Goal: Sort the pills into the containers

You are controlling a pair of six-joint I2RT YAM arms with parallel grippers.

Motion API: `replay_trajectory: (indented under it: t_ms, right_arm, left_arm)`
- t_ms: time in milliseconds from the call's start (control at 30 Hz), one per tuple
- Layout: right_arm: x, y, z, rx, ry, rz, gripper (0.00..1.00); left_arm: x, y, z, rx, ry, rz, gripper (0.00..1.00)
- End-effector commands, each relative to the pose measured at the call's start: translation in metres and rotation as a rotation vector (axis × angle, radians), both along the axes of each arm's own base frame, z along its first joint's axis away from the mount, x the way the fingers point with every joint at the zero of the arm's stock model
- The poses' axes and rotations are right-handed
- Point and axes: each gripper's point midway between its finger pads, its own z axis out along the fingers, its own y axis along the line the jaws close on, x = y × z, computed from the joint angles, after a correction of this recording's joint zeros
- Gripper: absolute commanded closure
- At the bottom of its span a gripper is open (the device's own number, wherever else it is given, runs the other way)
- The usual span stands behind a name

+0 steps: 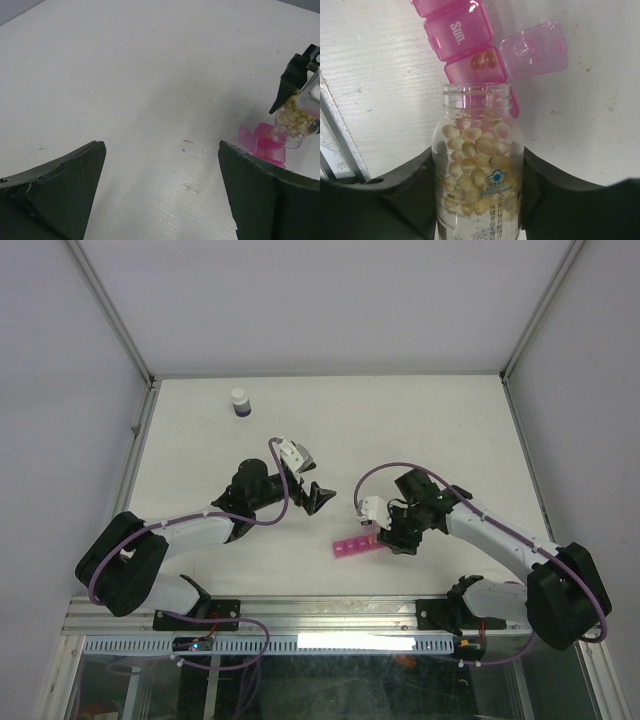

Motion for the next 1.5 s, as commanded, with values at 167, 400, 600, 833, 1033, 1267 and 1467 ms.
replay_trajectory:
  t_ms: [167, 400, 600, 833, 1033, 1267, 1467]
  right_arm:
    - [0.031, 0.033, 0.077, 0.301, -0.155, -0.057, 1.00]
    - [0.067, 0.061, 0.193, 0.665, -0.321, -0.175, 1.00]
    - [0.051, 0.096, 0.295, 1.139, -0.142, -0.047, 1.00]
    - [0.035, 0.087, 0.322, 1.364, -0.213, 0.029, 1.00]
    - [0.011, 0.075, 0.311, 1.397, -0.268, 0.061, 1.00]
    - [0.017, 0.071, 0.272, 1.270, -0.285, 0.038, 1.00]
    - [0.020, 0.072, 0.266, 1.260, -0.262, 0.024, 1.00]
  left_arm:
    - [0.014, 0.000, 0.040, -0.150, 0.002, 0.069, 0.01]
    - [0.005, 0.029, 0.071, -0.415, 0.311, 0.179, 0.01]
    - [0.006, 0.069, 0.079, -0.478, 0.420, 0.370, 0.01]
    - [0.010, 0.118, 0.059, -0.424, 0.455, 0.665, 0.05]
    - [0.018, 0.137, 0.021, -0.298, 0.571, 0.855, 0.08]
    - [0.026, 0.161, -0.027, -0.067, 0.591, 1.065, 0.11]
    - [0.038, 0.171, -0.057, 0.085, 0.590, 1.158, 0.15]
